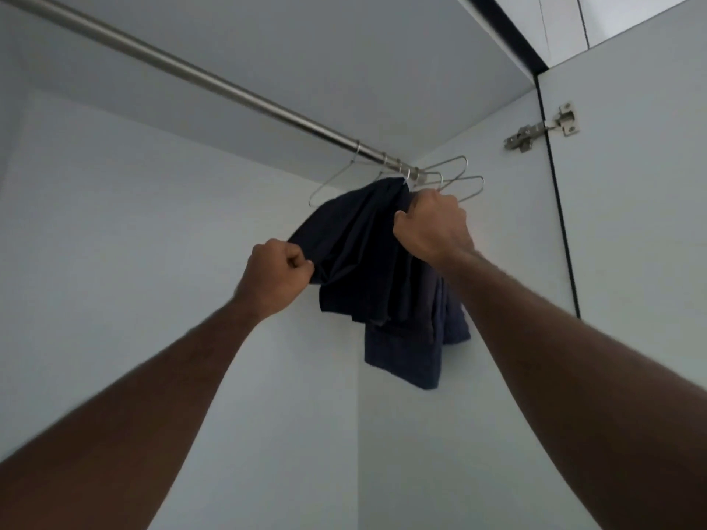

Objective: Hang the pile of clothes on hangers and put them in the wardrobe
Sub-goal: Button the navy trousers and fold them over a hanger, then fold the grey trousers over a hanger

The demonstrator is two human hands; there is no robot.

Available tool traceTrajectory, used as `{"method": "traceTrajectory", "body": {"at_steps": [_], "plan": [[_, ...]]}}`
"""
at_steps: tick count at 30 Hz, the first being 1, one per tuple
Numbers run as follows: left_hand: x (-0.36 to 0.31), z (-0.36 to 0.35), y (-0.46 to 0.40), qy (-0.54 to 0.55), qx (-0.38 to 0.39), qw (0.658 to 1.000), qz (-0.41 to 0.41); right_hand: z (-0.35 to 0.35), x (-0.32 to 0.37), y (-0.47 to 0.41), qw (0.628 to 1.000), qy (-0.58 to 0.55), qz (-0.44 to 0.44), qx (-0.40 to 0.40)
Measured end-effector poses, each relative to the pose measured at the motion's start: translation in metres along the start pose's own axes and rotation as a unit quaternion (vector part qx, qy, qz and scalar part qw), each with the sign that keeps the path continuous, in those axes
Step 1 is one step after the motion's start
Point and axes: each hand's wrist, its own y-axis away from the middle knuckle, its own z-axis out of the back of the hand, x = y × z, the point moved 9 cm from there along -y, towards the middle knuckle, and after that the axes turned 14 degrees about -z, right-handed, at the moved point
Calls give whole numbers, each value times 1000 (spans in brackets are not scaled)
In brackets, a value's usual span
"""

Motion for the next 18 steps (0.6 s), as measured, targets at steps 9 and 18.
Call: {"method": "traceTrajectory", "body": {"at_steps": [9,18], "plan": [[-65,-34,65,98,56,994,-10,14,-79,80,991,98,-39,86],[-197,-119,161,270,121,954,42,106,-258,216,952,204,-180,141]]}}
